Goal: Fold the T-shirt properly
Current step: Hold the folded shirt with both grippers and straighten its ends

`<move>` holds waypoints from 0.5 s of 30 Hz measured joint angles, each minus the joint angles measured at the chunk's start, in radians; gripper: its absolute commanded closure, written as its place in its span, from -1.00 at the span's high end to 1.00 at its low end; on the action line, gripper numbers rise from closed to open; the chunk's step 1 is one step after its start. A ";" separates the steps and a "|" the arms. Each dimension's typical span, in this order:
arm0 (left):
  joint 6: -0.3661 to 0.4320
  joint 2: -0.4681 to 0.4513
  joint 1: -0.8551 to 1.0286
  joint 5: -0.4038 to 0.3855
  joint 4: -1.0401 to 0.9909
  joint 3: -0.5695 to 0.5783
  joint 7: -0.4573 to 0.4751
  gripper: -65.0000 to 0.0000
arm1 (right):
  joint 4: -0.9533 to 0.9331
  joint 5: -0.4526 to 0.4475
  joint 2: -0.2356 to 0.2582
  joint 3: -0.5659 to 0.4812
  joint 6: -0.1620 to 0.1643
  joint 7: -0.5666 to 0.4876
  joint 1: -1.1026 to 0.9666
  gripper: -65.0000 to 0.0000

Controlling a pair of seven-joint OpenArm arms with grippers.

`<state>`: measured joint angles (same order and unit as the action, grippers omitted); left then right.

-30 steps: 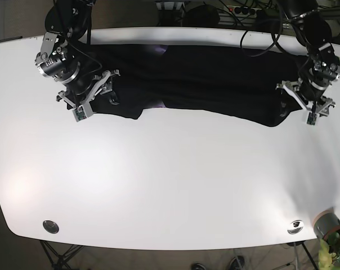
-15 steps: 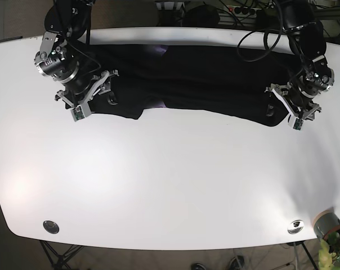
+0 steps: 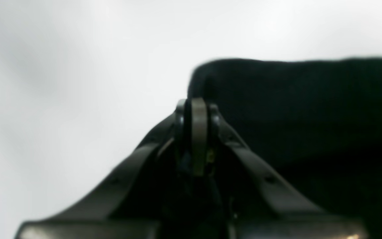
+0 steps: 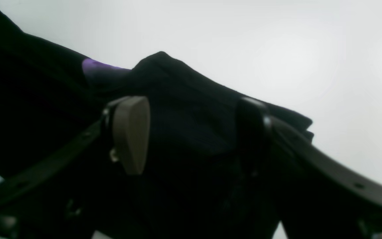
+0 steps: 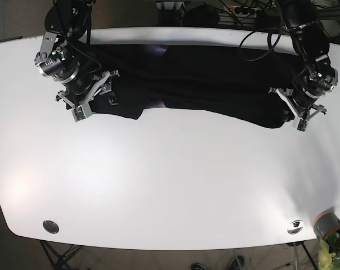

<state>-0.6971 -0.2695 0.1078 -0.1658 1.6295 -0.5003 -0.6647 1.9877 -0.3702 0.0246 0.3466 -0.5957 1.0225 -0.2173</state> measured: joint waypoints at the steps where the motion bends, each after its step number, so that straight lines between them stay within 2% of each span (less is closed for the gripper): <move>1: 0.000 -0.002 0.013 -0.005 0.029 -0.011 0.001 -1.00 | 0.000 0.000 0.000 0.000 0.000 0.000 0.000 0.21; 8: -0.002 0.000 0.060 -0.002 0.085 -0.031 -0.035 -1.00 | -0.014 0.000 0.000 -0.002 0.000 -0.001 0.000 0.21; 11: -0.011 -0.005 0.079 -0.014 0.111 -0.096 -0.070 -1.00 | -0.021 0.001 0.000 -0.003 0.000 0.000 -0.002 0.21; 15: -0.002 -0.025 0.121 0.007 0.125 -0.173 -0.104 -1.00 | -0.021 0.004 0.001 0.001 0.000 0.000 -0.003 0.21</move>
<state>-0.6987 -0.2947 0.2287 -0.1585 1.7542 -0.6731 -0.7689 1.9671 -0.3664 0.0254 0.3477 -0.5953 1.0225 -0.2199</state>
